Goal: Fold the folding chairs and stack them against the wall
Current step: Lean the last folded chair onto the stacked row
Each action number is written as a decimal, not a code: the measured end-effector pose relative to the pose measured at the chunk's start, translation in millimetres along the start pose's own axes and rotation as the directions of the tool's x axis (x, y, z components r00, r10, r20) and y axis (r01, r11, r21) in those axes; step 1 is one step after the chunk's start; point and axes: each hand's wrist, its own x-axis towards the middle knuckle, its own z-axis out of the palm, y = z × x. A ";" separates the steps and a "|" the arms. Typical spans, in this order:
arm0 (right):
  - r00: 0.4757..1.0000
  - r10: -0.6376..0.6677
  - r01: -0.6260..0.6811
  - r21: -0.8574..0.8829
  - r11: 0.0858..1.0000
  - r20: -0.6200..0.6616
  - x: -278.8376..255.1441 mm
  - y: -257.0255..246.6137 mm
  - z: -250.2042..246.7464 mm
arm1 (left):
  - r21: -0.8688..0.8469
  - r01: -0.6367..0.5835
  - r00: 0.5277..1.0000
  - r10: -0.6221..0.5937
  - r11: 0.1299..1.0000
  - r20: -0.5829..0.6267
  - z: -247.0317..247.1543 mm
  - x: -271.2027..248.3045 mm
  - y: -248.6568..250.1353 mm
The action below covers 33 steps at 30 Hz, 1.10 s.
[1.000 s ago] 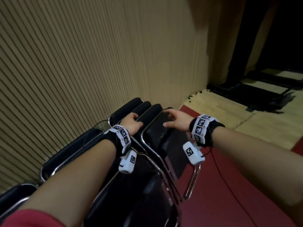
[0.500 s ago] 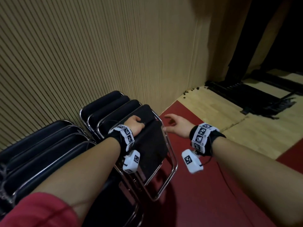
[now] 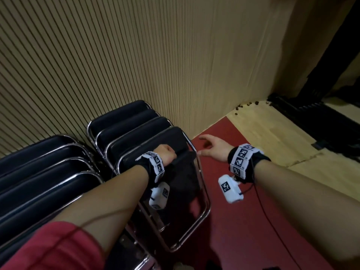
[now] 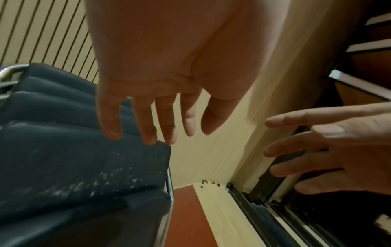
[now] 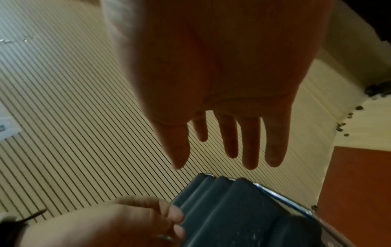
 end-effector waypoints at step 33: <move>0.677 -0.348 0.456 0.001 0.890 0.649 347.6 -5.2 -23.1 | -0.287 0.546 0.675 -0.616 0.787 -0.406 -21.5 108.3 6.7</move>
